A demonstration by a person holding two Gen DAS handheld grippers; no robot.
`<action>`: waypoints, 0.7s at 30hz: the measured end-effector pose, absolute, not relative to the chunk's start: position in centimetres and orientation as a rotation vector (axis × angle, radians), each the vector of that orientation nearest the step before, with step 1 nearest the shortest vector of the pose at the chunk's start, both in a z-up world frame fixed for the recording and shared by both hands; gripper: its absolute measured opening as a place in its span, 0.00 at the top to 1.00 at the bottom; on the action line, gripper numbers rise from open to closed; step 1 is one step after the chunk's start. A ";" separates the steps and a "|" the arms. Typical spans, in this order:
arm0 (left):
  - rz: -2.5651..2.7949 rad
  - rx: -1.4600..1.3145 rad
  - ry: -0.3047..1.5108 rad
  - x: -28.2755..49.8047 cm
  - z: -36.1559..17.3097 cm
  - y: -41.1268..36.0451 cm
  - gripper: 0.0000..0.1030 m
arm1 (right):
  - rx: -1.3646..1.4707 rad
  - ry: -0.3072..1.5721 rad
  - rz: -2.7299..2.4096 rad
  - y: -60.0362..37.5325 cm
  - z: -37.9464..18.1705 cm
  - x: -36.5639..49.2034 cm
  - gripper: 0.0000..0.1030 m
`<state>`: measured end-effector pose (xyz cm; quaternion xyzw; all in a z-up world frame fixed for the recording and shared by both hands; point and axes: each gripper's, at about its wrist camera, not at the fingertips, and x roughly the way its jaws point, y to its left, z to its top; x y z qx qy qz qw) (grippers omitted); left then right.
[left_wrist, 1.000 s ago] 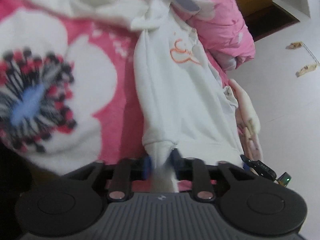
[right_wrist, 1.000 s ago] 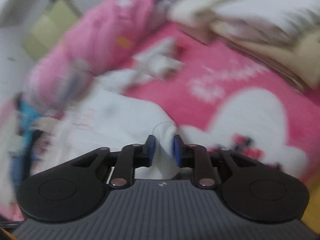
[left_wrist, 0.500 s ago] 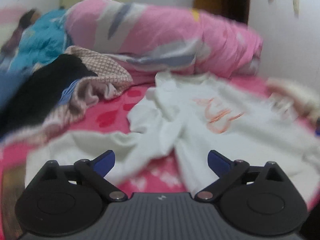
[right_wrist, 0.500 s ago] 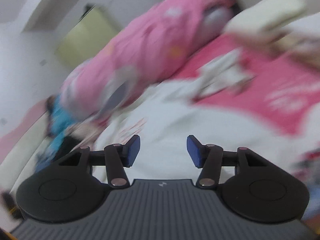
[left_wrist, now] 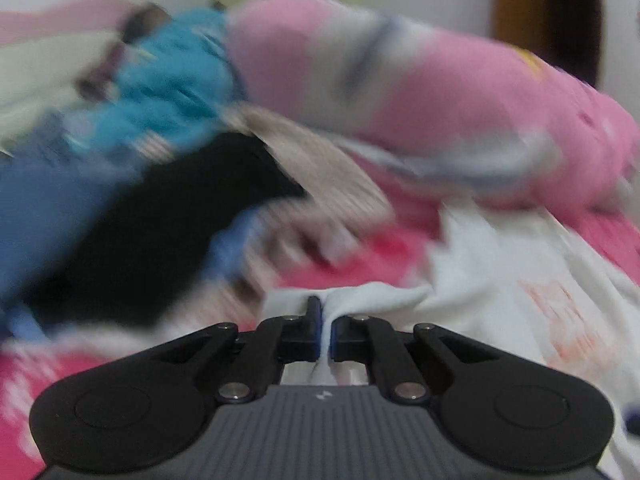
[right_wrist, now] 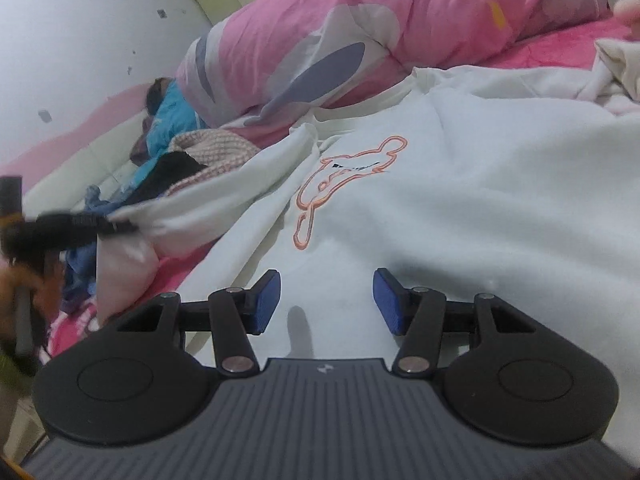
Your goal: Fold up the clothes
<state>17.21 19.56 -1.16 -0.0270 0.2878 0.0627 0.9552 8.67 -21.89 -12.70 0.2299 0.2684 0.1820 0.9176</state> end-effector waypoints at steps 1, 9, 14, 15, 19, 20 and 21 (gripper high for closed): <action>0.174 -0.053 0.565 18.2 -0.4 20.4 0.96 | 0.484 0.549 0.378 -22.0 -12.8 8.7 0.51; 0.427 -0.029 0.607 26.2 0.2 25.2 0.97 | 0.498 0.537 0.389 -22.3 -13.1 8.7 0.50; 0.504 -0.012 0.680 28.1 -1.4 26.0 0.68 | 0.520 0.539 0.398 -22.6 -13.2 8.9 0.50; 0.520 -0.014 0.682 27.8 -1.0 25.9 0.51 | 0.524 0.539 0.399 -22.6 -13.3 8.9 0.50; 0.492 -0.090 0.668 25.5 1.9 26.0 0.35 | 0.533 0.538 0.404 -22.8 -13.3 8.8 0.50; 0.470 -0.109 0.663 24.8 2.8 26.0 0.32 | 0.534 0.538 0.404 -22.8 -13.3 8.7 0.50; 0.452 -0.121 0.654 23.8 3.8 25.7 0.28 | 0.535 0.537 0.404 -22.8 -13.3 8.7 0.50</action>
